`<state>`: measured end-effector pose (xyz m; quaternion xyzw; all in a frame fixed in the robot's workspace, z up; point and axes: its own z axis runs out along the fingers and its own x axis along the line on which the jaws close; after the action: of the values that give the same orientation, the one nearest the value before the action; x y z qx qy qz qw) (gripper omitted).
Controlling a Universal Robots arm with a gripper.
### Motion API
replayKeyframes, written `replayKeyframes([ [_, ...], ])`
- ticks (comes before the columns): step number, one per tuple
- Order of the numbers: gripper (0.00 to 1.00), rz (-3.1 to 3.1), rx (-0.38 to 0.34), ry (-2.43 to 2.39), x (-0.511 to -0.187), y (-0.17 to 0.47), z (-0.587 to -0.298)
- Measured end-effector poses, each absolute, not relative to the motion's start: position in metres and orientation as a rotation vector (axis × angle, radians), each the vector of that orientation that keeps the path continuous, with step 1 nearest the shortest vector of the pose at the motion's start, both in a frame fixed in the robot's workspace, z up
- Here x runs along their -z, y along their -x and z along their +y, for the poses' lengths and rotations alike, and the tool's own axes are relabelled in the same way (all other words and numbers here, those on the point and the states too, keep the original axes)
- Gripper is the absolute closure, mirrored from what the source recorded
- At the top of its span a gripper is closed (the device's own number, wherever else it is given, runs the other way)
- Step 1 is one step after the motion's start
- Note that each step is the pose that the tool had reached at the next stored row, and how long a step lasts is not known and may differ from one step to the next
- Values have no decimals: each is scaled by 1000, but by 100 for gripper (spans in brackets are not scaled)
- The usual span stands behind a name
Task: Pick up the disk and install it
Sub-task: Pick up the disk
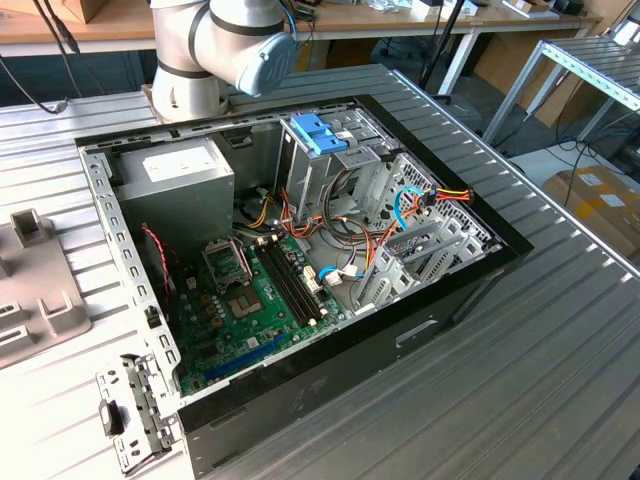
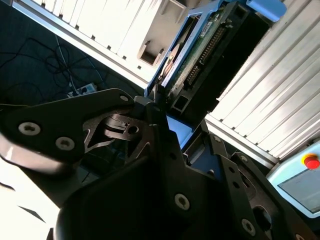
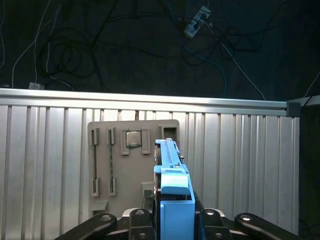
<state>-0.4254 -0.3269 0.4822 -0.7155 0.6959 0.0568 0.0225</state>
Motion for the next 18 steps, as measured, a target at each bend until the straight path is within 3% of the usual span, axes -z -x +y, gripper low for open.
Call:
replayKeyframes([
  [12,63,2156,-176,2216,-482,417,-342],
  [15,63,2157,-178,2216,-482,387,-361],
  [18,63,2163,-181,2213,-483,375,-361],
])
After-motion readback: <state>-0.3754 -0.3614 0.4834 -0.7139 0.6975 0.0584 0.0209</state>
